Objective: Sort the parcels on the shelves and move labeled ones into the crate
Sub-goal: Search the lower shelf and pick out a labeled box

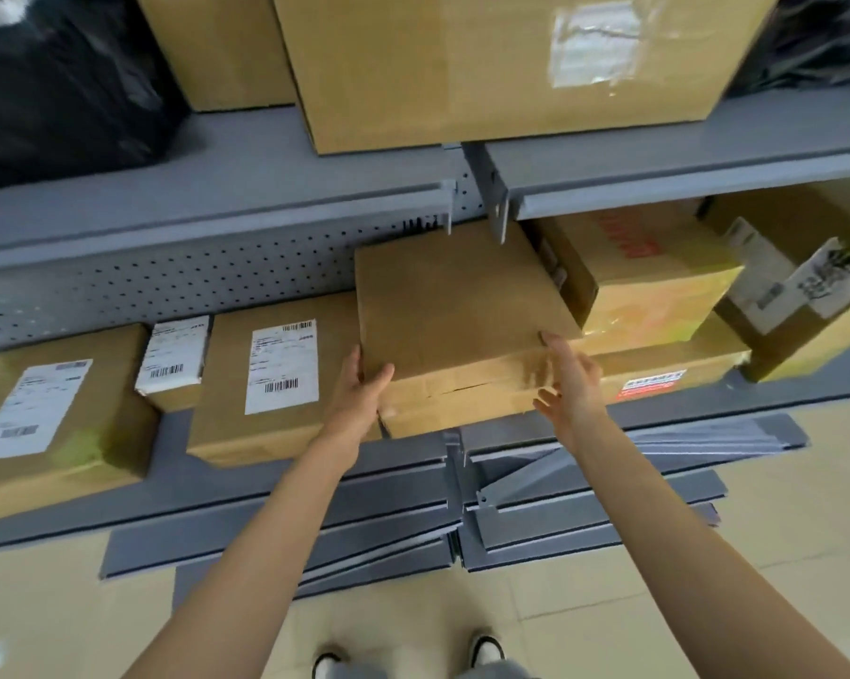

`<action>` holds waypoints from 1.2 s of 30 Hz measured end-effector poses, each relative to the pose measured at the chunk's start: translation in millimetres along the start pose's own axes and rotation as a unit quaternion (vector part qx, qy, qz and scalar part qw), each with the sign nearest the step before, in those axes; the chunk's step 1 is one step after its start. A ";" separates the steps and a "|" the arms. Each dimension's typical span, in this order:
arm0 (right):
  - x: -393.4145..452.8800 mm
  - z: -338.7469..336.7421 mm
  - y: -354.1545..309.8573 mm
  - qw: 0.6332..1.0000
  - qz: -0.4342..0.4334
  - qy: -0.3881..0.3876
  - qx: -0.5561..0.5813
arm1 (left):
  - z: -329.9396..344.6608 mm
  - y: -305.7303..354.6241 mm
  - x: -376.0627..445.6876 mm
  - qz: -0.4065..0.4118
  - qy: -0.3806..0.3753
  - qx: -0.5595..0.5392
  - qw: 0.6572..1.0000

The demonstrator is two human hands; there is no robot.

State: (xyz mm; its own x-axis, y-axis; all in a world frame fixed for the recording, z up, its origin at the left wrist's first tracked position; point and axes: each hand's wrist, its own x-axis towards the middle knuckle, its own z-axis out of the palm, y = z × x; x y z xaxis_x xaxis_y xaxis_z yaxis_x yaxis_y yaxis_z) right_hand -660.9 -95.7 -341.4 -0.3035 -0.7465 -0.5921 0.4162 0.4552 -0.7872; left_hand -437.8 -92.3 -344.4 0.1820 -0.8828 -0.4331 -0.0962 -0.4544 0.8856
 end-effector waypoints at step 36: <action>-106.7 36.4 31.9 0.618 -0.621 -0.189 -0.445 | -36.9 29.7 -68.9 -0.022 -0.036 -0.118 0.992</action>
State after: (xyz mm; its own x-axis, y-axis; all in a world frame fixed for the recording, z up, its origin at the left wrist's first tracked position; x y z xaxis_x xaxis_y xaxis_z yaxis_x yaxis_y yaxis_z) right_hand -584.0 -19.2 -297.1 0.3761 -0.7717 0.5129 -0.6222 -0.6205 -0.4773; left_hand -417.0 -40.5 -282.1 0.1106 -0.8724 -0.4762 0.1438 -0.4600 0.8762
